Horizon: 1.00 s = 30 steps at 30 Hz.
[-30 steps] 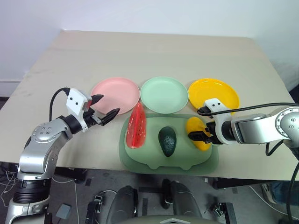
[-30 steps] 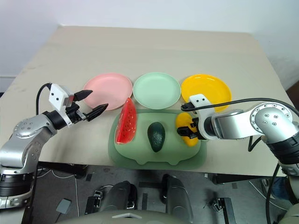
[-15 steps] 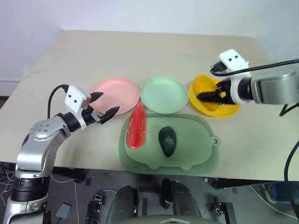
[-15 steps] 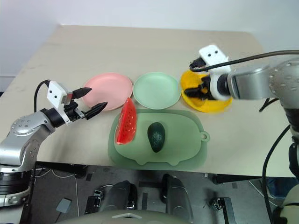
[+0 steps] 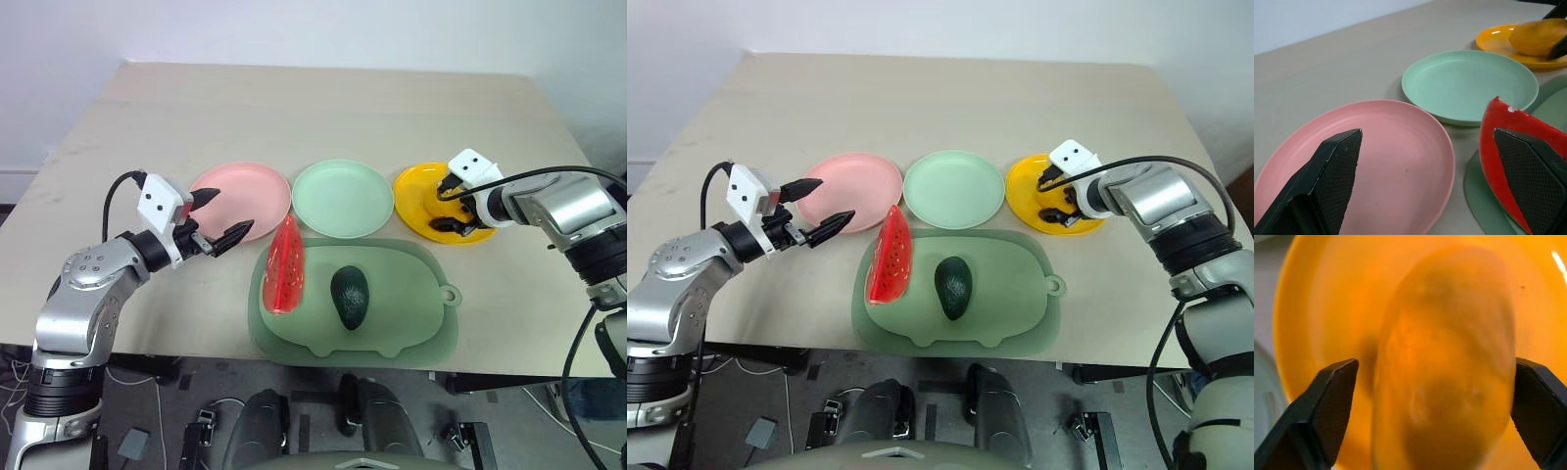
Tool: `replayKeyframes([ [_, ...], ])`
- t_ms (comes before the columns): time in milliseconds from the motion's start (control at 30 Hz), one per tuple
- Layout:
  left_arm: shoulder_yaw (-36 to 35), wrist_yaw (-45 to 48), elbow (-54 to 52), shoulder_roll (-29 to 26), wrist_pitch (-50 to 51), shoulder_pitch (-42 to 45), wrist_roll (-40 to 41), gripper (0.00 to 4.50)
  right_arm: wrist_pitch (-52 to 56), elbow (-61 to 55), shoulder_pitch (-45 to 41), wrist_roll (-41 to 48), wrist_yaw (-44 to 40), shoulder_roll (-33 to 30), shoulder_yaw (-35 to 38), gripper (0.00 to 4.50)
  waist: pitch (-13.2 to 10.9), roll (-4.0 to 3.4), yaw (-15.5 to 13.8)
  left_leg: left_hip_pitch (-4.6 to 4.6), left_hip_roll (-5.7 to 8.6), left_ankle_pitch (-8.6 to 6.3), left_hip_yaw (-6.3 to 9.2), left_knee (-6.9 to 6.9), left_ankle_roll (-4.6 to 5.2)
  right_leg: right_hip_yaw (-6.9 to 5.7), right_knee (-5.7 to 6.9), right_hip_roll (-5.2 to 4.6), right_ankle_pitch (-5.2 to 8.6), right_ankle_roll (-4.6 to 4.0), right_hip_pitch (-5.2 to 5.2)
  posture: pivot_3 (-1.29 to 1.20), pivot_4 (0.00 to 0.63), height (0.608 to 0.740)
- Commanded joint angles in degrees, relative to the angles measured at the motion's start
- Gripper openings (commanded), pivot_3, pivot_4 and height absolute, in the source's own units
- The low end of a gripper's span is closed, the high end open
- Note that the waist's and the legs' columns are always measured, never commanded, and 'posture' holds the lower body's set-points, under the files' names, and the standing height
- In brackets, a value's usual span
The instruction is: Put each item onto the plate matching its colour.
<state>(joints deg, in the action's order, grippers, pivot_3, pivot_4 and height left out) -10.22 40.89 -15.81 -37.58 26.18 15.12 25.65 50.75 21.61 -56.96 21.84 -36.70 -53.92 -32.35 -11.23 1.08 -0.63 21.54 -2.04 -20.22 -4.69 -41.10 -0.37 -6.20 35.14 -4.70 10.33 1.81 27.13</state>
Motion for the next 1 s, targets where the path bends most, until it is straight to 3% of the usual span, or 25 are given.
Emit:
replayKeyframes([
  [33, -1.4, 0.2, -2.4, -1.0, 0.1, -0.5, 0.6, 4.50, -2.2, -3.4, 0.0, -5.1, -1.9, -2.4, 5.3, 4.47, 0.0, 0.00, 0.0, 0.00, 0.00, 0.00, 0.00, 0.00, 0.00, 0.00, 0.00, 0.00, 0.00, 0.00, 0.00, 0.00, 0.150, 0.740],
  [167, -2.0, 0.6, -2.0, -1.6, 0.1, -0.8, 0.7, 4.50, -6.2, -12.5, 1.3, -7.2, -7.5, -7.2, 10.1, 4.47, 0.0, -0.06, -0.1, 0.02, 0.01, 0.00, 0.02, 0.02, 0.00, -0.01, -0.01, 0.00, 0.01, 0.00, 0.01, 0.00, 0.150, 0.740],
  [233, -1.8, 0.9, -1.6, -1.8, 0.0, -0.8, 0.6, 4.50, -7.4, -20.0, 3.8, -2.7, -14.7, -10.5, 15.0, 4.47, 0.0, -0.06, -0.1, 0.02, 0.01, 0.00, 0.04, 0.03, 0.00, -0.01, -0.02, 0.01, 0.01, 0.00, 0.01, 0.00, 0.150, 0.740],
  [333, -0.8, 1.5, -0.5, -1.6, -0.3, 0.0, 0.2, 4.50, -15.1, -28.7, 10.3, 2.2, -23.9, -12.9, 22.0, 4.47, 0.0, -0.04, -0.1, -0.06, 0.00, 0.00, 0.09, 0.06, 0.00, -0.03, -0.04, 0.03, 0.01, 0.00, -0.06, 0.00, 0.150, 0.740],
  [467, 0.6, 2.3, 1.6, -1.2, -0.9, 2.3, -0.4, 4.50, -29.4, -38.0, 18.4, 2.3, -34.3, -13.8, 25.6, 4.47, 0.0, -0.03, -0.1, -0.26, -0.01, 0.00, 0.14, 0.00, 0.00, -0.08, -0.12, 0.03, 0.01, 0.01, -0.35, 0.00, 0.150, 0.740],
  [633, 1.6, 3.3, 3.3, -0.8, -1.4, 4.6, -0.9, 4.50, -47.1, -42.3, 19.3, -6.1, -40.9, -10.2, 20.6, 4.47, 0.0, -0.02, 0.0, -0.29, 0.00, 0.04, 0.13, -0.04, -0.07, -0.03, -0.05, 0.04, 0.02, 0.01, -0.34, 0.00, 0.150, 0.740],
  [833, 1.8, 3.0, 3.0, -0.4, -1.8, 4.4, -1.1, 4.50, -67.9, -33.6, 17.2, -19.4, -43.4, -4.0, 13.5, 4.47, 0.0, -0.02, 0.0, -0.30, 0.02, 0.18, 0.05, -0.05, -0.33, -0.03, -0.05, 0.04, 0.01, 0.00, -0.35, 0.00, 0.150, 0.740],
  [1000, 0.9, 3.8, -1.4, -0.5, 1.2, 2.3, 2.2, 4.50, -80.4, -24.8, 12.7, -30.0, -39.7, 5.2, 7.4, 4.47, 0.0, 0.02, 0.3, -0.40, 0.01, 0.20, -0.02, -0.06, -0.37, -0.06, -0.03, 0.08, 0.02, -0.03, -0.43, 0.00, 0.150, 0.740],
])
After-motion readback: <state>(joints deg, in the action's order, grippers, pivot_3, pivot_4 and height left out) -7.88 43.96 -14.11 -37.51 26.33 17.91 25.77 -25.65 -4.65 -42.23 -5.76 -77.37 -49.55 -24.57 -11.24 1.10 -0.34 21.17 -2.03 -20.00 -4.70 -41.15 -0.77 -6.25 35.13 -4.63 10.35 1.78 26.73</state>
